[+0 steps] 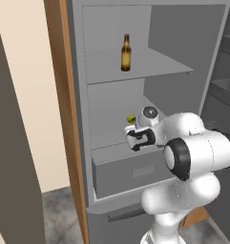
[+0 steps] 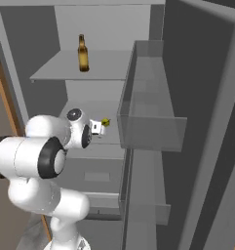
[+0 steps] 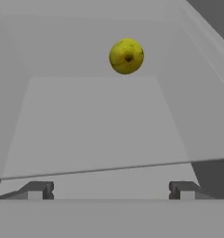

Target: Place the beer on the top shelf of the fridge to keep it out of children's reach, and place the pear and orange on lower shelves for easy access.

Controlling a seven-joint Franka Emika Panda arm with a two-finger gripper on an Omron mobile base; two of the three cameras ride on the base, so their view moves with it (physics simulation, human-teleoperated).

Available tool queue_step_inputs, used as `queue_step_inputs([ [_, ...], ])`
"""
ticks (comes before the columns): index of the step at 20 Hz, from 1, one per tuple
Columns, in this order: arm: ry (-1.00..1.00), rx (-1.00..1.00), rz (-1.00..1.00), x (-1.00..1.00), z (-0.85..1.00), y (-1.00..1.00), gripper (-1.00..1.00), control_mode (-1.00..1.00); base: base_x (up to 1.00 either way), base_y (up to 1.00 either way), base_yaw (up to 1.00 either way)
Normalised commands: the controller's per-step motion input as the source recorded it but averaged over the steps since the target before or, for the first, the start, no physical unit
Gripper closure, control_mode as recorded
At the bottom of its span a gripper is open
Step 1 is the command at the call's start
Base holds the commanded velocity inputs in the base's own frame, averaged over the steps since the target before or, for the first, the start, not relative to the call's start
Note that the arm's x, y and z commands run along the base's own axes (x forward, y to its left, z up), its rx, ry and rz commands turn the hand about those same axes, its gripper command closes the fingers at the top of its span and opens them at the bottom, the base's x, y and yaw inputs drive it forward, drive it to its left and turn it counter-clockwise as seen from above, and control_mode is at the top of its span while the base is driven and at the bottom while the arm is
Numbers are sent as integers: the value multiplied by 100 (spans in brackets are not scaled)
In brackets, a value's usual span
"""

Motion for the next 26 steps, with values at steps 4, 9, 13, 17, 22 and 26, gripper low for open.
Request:
queue_step_inputs([
  [4, 6, 0, 0, -100, 92, 38, -100, -100, 0, 0, 0],
  [9, 9, 0, 0, -100, 87, 38, -100, -100, 0, 0, 0],
  [13, 1, 0, 0, -100, 100, 4, -100, -100, 0, 0, 0],
  [17, 3, 0, -4, -91, 95, 0, -100, -100, 0, 0, 0],
  [22, 6, 0, -5, -76, 62, -19, -100, -100, 0, 0, 0],
  [26, 1, 0, -6, -57, 68, -26, -100, -100, 0, 0, 0],
])
